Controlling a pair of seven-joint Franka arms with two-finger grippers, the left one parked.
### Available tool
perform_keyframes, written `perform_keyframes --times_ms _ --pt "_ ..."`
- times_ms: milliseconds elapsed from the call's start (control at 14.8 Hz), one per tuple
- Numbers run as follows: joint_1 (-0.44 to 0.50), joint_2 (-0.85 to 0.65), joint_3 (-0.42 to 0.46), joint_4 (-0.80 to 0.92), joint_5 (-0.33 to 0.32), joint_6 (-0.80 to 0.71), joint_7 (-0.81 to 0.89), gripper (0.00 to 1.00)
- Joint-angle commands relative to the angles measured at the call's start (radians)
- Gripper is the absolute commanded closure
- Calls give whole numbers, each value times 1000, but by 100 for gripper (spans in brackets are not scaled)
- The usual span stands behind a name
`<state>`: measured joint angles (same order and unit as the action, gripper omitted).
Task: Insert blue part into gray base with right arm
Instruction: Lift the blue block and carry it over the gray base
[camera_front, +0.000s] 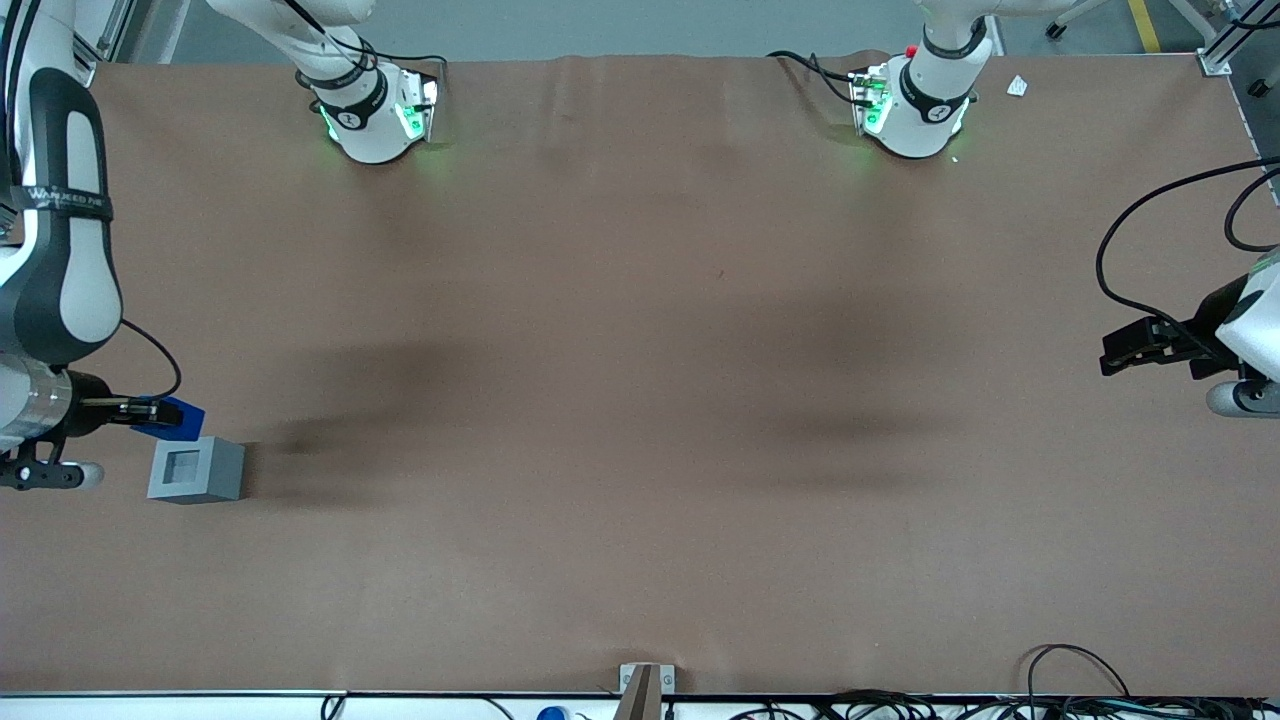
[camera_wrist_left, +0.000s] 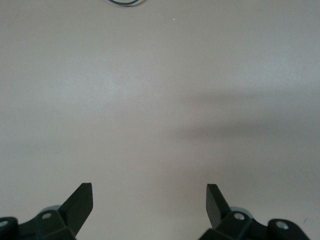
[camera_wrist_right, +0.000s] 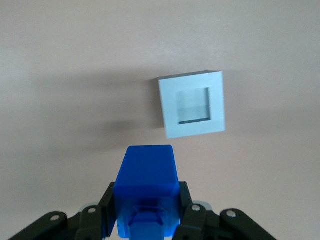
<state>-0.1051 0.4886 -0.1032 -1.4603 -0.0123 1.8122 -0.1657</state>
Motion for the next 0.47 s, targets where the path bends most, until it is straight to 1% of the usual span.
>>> perform_keyframes --times_ms 0,135,406 --pt "-47 102 13 129 -20 -14 -72 96" --pt "-65 146 14 173 -18 -11 -89 96" --pt "-67 163 14 183 -18 -5 -94 97"
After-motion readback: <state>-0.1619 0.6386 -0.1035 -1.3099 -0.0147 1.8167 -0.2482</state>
